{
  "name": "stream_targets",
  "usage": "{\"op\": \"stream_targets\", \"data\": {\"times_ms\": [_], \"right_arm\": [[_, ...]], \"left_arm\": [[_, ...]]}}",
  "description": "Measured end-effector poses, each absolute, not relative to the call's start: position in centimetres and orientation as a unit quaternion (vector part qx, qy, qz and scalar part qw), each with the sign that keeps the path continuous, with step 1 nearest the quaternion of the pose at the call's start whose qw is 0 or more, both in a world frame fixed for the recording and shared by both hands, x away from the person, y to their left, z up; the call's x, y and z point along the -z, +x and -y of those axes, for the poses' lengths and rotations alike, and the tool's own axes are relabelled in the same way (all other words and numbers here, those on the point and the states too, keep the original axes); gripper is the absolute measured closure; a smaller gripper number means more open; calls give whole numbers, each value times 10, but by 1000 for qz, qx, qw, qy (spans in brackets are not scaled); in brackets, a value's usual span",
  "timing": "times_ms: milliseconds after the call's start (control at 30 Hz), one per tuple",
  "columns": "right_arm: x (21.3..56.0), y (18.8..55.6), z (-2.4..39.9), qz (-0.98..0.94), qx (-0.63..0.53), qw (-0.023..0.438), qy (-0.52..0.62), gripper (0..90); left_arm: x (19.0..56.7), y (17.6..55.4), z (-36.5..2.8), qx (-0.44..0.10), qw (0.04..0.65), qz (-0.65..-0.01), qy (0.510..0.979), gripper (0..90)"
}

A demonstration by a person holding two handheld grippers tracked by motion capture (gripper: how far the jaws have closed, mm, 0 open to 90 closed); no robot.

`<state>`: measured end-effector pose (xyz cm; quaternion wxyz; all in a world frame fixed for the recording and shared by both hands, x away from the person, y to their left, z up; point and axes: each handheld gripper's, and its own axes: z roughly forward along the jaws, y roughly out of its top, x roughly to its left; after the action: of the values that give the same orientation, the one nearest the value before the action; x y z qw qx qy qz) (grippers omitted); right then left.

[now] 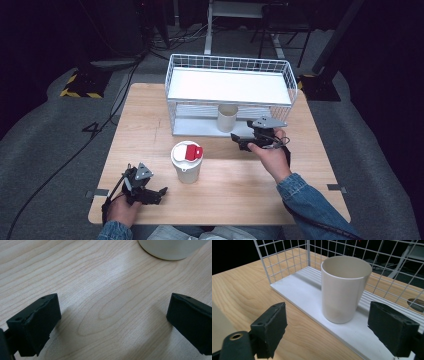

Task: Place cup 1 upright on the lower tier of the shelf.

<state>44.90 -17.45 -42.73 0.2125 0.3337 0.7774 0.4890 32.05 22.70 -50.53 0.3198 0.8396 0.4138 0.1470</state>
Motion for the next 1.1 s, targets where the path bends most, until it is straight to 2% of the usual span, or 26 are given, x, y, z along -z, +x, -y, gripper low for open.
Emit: {"op": "stream_targets", "data": {"times_ms": [600, 1100], "right_arm": [[413, 403, 224, -777, -494, 189, 342, 170], [431, 367, 278, -786, -465, 185, 364, 189]], "left_arm": [[506, 324, -226, -149, 322, -418, 836, 0], [506, 327, -225, -151, 322, -419, 835, 0]]}}
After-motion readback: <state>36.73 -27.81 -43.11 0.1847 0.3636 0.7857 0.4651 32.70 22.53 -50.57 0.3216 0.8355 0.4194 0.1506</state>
